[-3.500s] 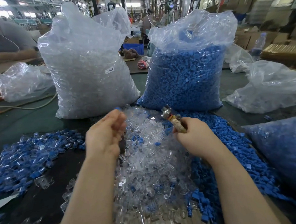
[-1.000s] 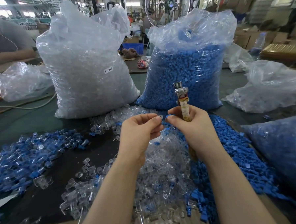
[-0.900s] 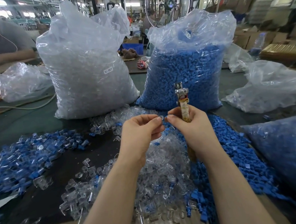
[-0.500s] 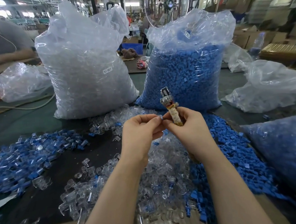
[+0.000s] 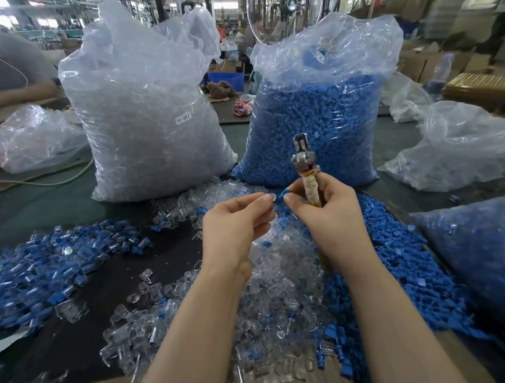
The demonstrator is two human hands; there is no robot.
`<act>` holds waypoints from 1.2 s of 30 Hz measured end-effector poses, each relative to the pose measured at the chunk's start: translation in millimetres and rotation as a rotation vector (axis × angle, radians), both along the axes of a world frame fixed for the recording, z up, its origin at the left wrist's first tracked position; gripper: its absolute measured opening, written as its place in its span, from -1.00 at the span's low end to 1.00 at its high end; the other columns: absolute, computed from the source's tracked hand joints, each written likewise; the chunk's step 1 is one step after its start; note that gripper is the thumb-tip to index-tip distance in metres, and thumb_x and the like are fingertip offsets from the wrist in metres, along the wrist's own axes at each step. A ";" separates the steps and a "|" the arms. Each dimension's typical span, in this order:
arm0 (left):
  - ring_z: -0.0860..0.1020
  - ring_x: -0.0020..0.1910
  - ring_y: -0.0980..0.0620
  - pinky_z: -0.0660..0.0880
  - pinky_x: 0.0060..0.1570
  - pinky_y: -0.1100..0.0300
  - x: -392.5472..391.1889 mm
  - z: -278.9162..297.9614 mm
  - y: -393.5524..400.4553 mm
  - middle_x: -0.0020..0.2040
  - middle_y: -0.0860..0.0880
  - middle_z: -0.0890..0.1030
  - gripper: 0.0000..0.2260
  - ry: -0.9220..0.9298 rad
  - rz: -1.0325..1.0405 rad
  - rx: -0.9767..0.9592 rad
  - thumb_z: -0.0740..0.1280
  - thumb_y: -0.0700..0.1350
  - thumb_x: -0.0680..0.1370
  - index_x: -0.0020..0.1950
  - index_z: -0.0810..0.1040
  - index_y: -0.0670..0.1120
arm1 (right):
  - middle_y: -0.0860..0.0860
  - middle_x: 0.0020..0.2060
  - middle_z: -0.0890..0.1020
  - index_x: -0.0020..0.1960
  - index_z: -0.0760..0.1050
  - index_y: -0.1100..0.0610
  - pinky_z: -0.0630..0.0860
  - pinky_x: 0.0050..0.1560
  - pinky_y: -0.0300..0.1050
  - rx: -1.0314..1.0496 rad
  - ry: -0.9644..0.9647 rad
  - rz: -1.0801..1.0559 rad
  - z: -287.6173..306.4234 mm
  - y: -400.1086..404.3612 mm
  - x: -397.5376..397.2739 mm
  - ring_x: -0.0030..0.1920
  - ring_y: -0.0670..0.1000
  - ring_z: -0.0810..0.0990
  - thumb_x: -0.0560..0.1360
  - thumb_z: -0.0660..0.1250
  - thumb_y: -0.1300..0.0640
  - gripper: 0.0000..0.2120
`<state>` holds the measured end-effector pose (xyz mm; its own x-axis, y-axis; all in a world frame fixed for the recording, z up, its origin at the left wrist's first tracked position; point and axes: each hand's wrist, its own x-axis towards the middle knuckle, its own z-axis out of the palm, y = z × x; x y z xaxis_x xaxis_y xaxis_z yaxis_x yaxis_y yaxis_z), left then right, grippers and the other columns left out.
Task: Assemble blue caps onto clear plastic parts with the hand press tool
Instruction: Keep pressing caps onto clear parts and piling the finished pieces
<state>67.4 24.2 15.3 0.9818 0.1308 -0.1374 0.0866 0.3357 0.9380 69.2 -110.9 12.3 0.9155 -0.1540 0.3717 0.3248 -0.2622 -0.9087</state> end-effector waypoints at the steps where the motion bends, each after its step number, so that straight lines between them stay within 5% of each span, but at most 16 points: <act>1: 0.66 -0.30 0.13 0.56 -0.30 0.32 -0.3 0.4 -0.7 -0.27 -0.04 0.71 -0.97 -0.003 -0.005 -0.003 0.49 -0.21 0.45 -0.13 0.68 -0.13 | 0.00 -0.42 0.54 -0.21 0.55 0.05 0.43 -0.35 -0.33 0.015 -0.009 0.005 0.9 0.3 -0.9 -0.39 -0.16 0.44 0.47 0.46 0.24 -0.85; 18: 0.67 -0.27 0.07 0.58 -0.24 0.31 -8.1 6.1 -7.9 -0.25 -0.11 0.71 -0.94 -0.155 0.039 0.087 0.48 -0.31 0.44 -0.12 0.69 -0.19 | -0.09 -0.31 0.65 -0.19 0.56 -0.02 0.54 -0.25 -0.23 -0.067 -0.022 -0.027 -2.0 2.1 1.7 -0.29 -0.14 0.60 0.46 0.46 0.19 -0.86; 26: 0.66 -0.27 0.10 0.57 -0.23 0.28 -5.5 3.0 -7.9 -0.27 -0.02 0.70 -0.94 -0.236 0.136 0.278 0.53 -0.23 0.42 -0.15 0.70 -0.12 | -0.09 -0.25 0.68 -0.12 0.61 0.00 0.59 -0.16 -0.25 -0.053 0.025 0.090 0.3 -1.5 0.6 -0.22 -0.13 0.63 0.50 0.43 0.18 -0.91; 36: 0.61 -0.33 0.20 0.54 -0.24 0.36 -3.3 4.3 -2.8 -0.35 0.05 0.67 -0.90 -0.317 0.126 0.247 0.46 -0.28 0.48 -0.15 0.65 -0.08 | -0.16 -0.24 0.66 -0.08 0.62 0.02 0.50 -0.16 -0.35 -0.184 0.206 0.270 -1.1 -20.8 -3.4 -0.19 -0.18 0.60 0.47 0.42 0.23 -0.88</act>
<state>64.1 21.4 19.6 0.9447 0.2435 0.2198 -0.2469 0.0867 0.9652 65.8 -131.7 11.2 0.9723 0.1553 0.1747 0.2202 -0.3571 -0.9077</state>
